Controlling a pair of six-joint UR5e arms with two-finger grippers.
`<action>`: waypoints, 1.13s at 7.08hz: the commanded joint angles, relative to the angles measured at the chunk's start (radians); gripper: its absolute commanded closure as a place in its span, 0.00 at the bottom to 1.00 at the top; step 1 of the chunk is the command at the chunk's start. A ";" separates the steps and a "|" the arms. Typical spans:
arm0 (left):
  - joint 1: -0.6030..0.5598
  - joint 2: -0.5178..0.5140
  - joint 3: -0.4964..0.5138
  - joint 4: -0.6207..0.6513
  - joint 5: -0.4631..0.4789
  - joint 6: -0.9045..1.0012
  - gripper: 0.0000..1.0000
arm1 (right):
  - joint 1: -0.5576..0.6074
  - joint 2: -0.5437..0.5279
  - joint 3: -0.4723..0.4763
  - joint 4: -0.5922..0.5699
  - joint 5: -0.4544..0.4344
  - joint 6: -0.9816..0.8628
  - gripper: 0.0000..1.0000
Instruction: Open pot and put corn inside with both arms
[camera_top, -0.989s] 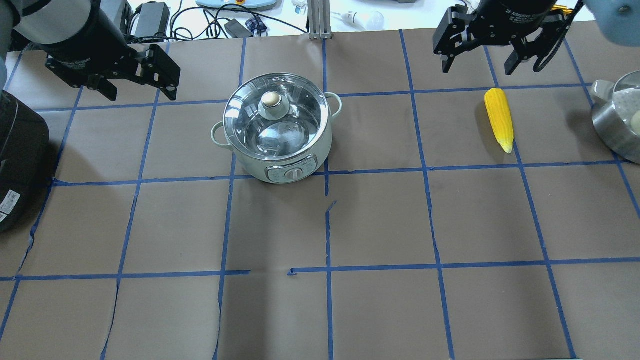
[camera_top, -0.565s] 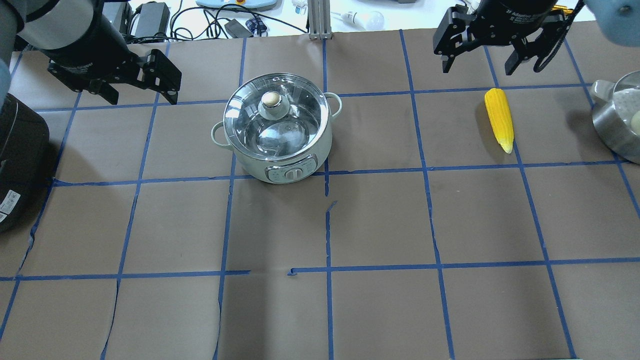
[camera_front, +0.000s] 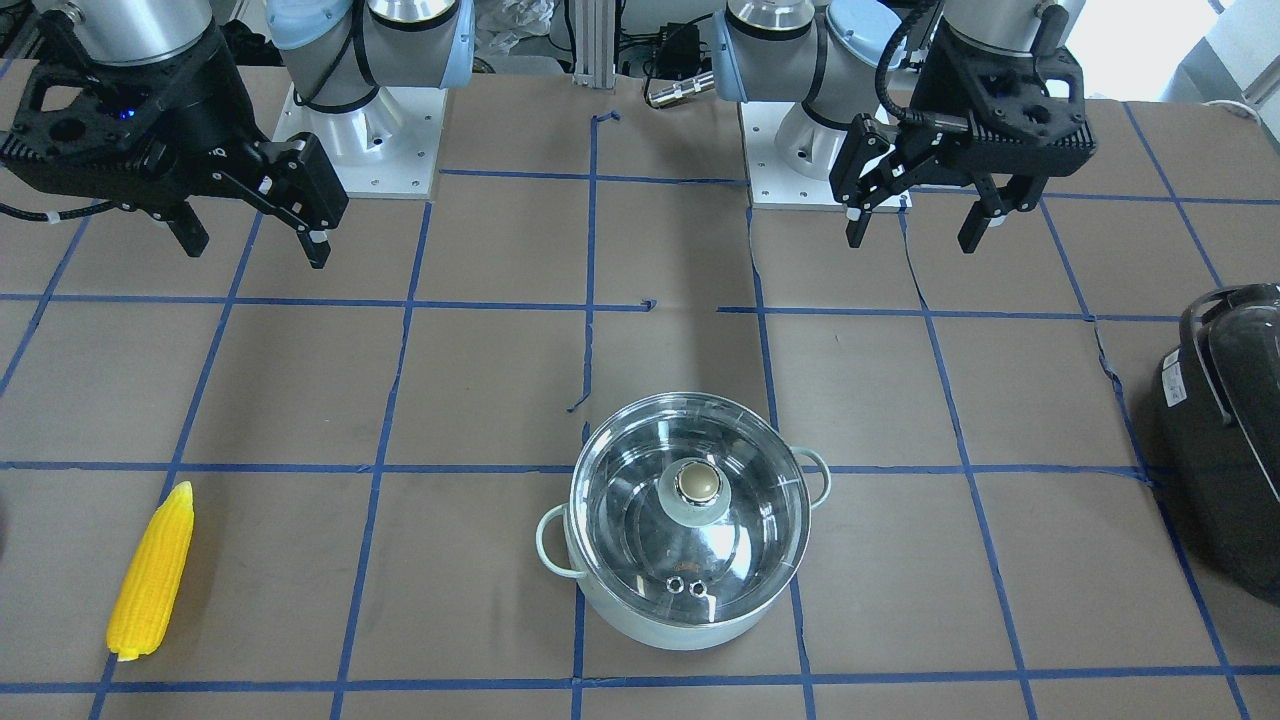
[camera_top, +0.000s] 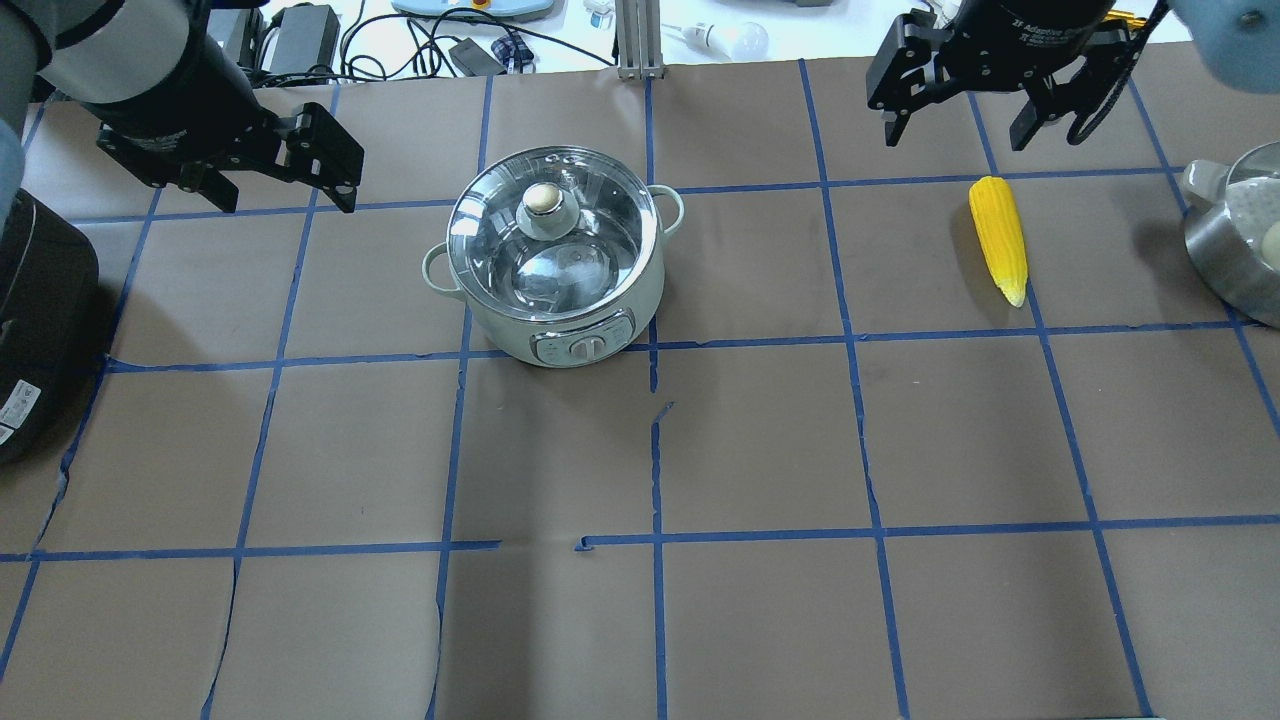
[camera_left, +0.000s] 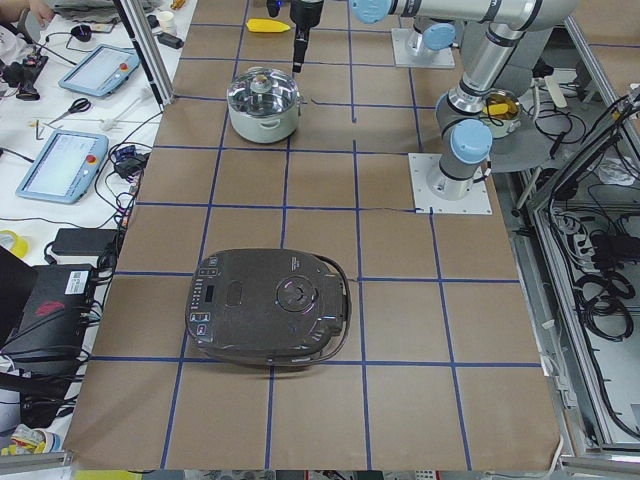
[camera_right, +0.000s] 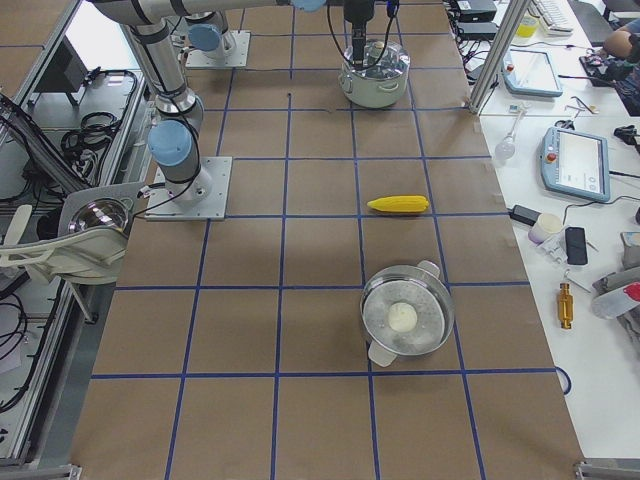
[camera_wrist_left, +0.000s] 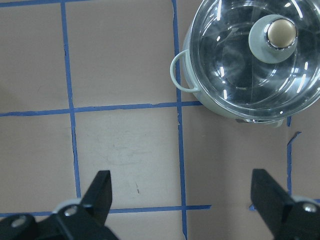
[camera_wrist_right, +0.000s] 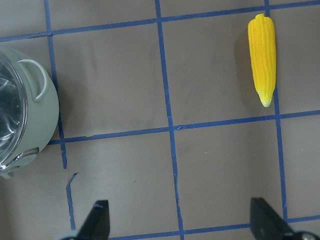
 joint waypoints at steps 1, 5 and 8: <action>0.000 0.001 0.000 0.000 0.001 -0.003 0.00 | 0.001 0.000 0.000 0.000 0.000 0.000 0.00; -0.003 -0.070 0.088 0.000 0.004 -0.027 0.00 | 0.001 0.000 0.000 0.000 0.000 0.000 0.00; -0.158 -0.310 0.127 0.210 -0.010 -0.304 0.00 | 0.000 0.000 0.000 0.003 -0.002 0.000 0.00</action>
